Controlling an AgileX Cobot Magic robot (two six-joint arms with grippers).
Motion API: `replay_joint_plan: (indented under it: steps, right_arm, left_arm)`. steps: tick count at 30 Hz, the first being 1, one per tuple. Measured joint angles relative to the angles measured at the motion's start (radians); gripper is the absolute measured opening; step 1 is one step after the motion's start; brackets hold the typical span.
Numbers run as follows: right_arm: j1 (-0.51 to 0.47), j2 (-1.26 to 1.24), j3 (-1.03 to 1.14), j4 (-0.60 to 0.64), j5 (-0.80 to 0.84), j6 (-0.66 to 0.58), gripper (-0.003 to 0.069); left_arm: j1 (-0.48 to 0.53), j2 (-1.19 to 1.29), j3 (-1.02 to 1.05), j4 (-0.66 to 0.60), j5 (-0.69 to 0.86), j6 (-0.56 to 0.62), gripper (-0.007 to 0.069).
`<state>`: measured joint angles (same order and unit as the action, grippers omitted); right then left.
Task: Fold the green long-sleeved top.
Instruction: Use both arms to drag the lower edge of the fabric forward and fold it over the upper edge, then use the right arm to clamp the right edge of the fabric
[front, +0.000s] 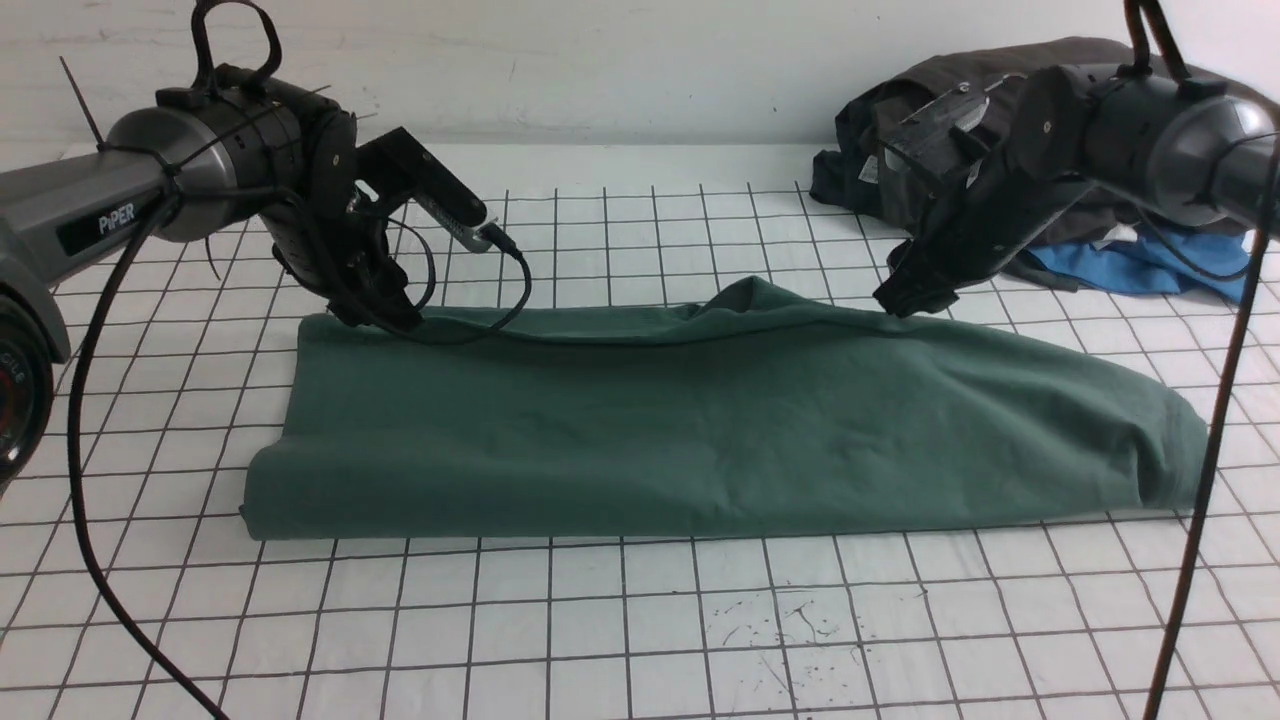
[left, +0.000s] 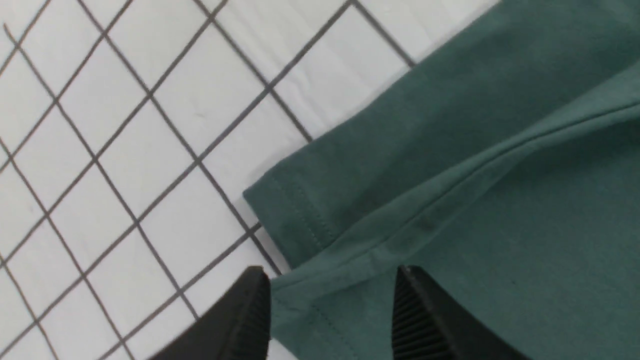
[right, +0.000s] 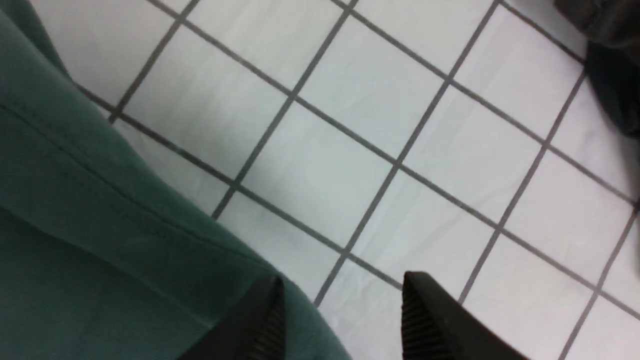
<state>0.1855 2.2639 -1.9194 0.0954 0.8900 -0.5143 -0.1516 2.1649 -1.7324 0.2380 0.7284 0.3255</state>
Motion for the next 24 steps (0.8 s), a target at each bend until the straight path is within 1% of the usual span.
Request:
replay_joint_plan:
  steps: [2,3,5,7,10,11,13,14,16,17,19,20,21,23,24]
  right_arm:
    - [0.005,-0.009,-0.001,0.0,0.029,0.015,0.0321]
    - [0.005,-0.011,-0.001,0.0,0.033,0.018,0.0321]
    - [0.022,-0.033,-0.002,0.01,0.089,0.02,0.0321]
    - [0.048,-0.048,-0.005,0.031,0.14,0.007,0.0316]
    - [0.091,-0.051,-0.009,0.075,0.19,-0.024,0.0293]
    - [0.115,-0.046,-0.009,0.098,0.201,-0.035,0.0277]
    - [0.132,-0.037,-0.009,0.12,0.198,-0.042,0.0259]
    - [0.154,-0.019,-0.009,0.143,0.179,-0.046,0.0235]
    - [0.173,0.006,-0.009,0.154,0.124,-0.045,0.0211]
    - [0.174,0.012,-0.009,0.155,0.117,-0.042,0.0207]
    - [0.178,0.05,-0.009,0.156,-0.002,0.019,0.0189]
    - [0.178,0.054,-0.009,0.156,-0.011,0.034,0.0188]
    - [0.173,0.07,-0.009,0.146,-0.089,0.101,0.0185]
    - [0.169,0.077,-0.009,0.134,-0.131,0.146,0.0184]
    - [0.159,0.088,-0.009,0.095,-0.203,0.233,0.0185]
  left_arm:
    - [0.004,0.0,-0.001,0.018,0.014,-0.055,0.0329]
    - [0.006,0.0,-0.001,0.023,0.018,-0.064,0.0329]
    - [0.006,-0.01,-0.001,0.036,0.064,-0.109,0.0328]
    - [0.003,-0.023,-0.001,0.032,0.096,-0.121,0.0321]
    - [-0.006,-0.04,-0.001,0.014,0.118,-0.126,0.0288]
    - [-0.01,-0.044,-0.001,0.005,0.122,-0.126,0.026]
    - [-0.013,-0.046,-0.001,-0.002,0.125,-0.126,0.0238]
    - [-0.016,-0.046,-0.001,-0.019,0.129,-0.122,0.02]
    - [-0.017,-0.046,-0.001,-0.036,0.139,-0.114,0.0155]
    - [-0.017,-0.046,-0.001,-0.037,0.141,-0.114,0.0147]
    - [-0.017,-0.046,-0.001,-0.046,0.158,-0.107,0.0097]
    - [-0.017,-0.046,-0.001,-0.047,0.16,-0.107,0.0092]
    - [-0.017,-0.046,-0.001,-0.048,0.163,-0.107,0.0068]
    - [-0.017,-0.046,-0.001,-0.051,0.163,-0.107,0.0056]
    - [-0.017,-0.046,-0.001,-0.051,0.163,-0.107,0.0039]
